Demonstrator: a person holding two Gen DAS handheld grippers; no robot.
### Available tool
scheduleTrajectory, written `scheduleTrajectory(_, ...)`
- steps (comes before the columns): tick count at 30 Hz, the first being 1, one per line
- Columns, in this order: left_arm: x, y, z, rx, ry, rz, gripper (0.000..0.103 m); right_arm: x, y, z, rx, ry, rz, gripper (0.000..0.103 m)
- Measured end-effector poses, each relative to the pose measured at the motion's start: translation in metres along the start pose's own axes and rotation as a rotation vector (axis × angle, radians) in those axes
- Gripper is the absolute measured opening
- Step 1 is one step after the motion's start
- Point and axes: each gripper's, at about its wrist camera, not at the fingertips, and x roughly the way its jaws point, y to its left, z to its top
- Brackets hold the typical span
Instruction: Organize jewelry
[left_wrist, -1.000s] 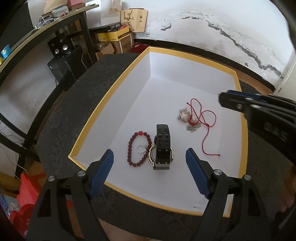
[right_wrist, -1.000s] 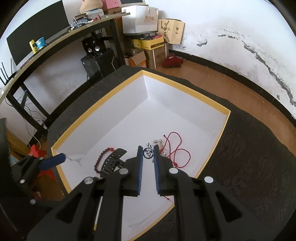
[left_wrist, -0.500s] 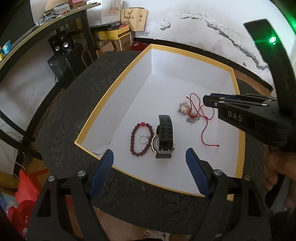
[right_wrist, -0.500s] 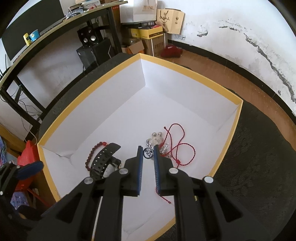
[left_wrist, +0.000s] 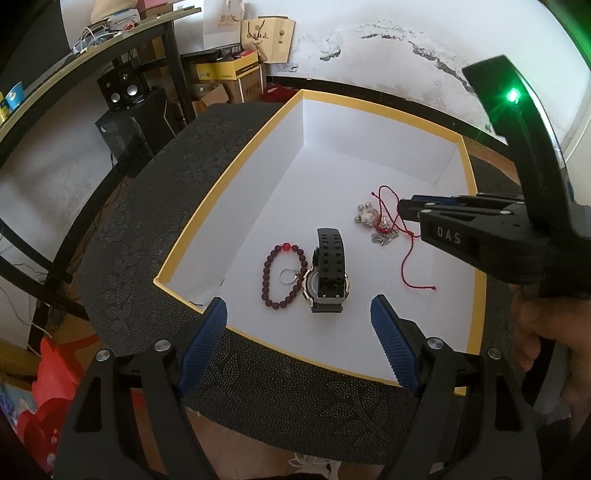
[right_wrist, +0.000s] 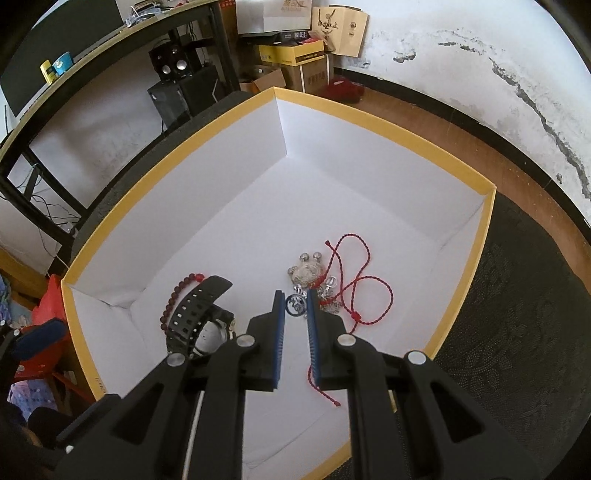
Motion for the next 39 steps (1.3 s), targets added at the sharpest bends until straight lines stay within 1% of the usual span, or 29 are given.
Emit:
scheduleTrajectory(3,-0.001,-0.001,-0.001,0.002,-0.001,0.006,0.078,-0.003,0.0,0.0,0.005,-0.003,0.017,0.013)
scheduleTrajectory(4,-0.001,-0.001,-0.001,0.0,-0.002,0.007,0.078,-0.005,0.0,0.001,0.007,-0.006,0.029,0.02)
scheduleTrajectory(5,-0.001,-0.002,-0.001,-0.001,-0.001,0.007,0.078,-0.006,0.0,0.0,0.006,-0.011,0.033,0.031)
scheduleTrajectory(6,-0.002,-0.002,-0.001,-0.002,0.0,0.008,0.078,-0.009,0.0,0.0,0.007,-0.026,0.039,0.064)
scheduleTrajectory(7,-0.002,-0.002,-0.002,-0.002,0.0,0.011,0.078,-0.013,0.001,0.0,0.008,-0.048,0.043,0.087)
scheduleTrajectory(8,-0.003,-0.003,-0.002,-0.002,-0.001,0.013,0.078,-0.015,0.002,0.0,0.003,-0.058,0.043,0.091)
scheduleTrajectory(11,-0.005,-0.005,-0.003,-0.001,-0.002,0.019,0.078,-0.02,0.003,0.0,-0.002,-0.06,0.044,0.091)
scheduleTrajectory(12,-0.006,-0.005,-0.003,-0.002,-0.003,0.021,0.078,-0.022,0.003,0.0,-0.001,-0.062,0.046,0.093)
scheduleTrajectory(13,-0.006,-0.006,-0.004,-0.003,-0.004,0.022,0.079,-0.024,0.003,0.0,-0.001,-0.065,0.044,0.097)
scheduleTrajectory(15,-0.009,-0.007,-0.004,-0.005,-0.008,0.026,0.081,-0.027,0.003,-0.001,-0.002,-0.071,0.043,0.096)
scheduleTrajectory(20,-0.017,-0.011,-0.005,-0.002,-0.021,0.032,0.082,-0.044,0.001,-0.007,-0.009,-0.089,0.025,0.096)
scheduleTrajectory(24,-0.023,-0.016,-0.006,0.003,-0.031,0.032,0.084,-0.061,-0.003,-0.014,-0.009,-0.111,0.005,0.096)
scheduleTrajectory(26,-0.025,-0.02,-0.007,0.006,-0.034,0.033,0.085,-0.072,-0.007,-0.019,0.0,-0.127,-0.018,0.096)
scheduleTrajectory(27,-0.025,-0.022,-0.007,0.008,-0.034,0.036,0.088,-0.078,-0.01,-0.022,0.005,-0.134,-0.027,0.096)
scheduleTrajectory(28,-0.026,-0.024,-0.008,0.01,-0.037,0.043,0.091,-0.085,-0.015,-0.027,0.016,-0.142,-0.037,0.096)
scheduleTrajectory(34,-0.027,-0.043,-0.012,0.03,-0.042,0.029,0.092,-0.12,-0.045,-0.054,0.077,-0.17,-0.081,0.096)
scheduleTrajectory(39,-0.029,-0.068,-0.016,0.062,-0.049,-0.013,0.092,-0.152,-0.073,-0.09,0.118,-0.199,-0.15,0.096)
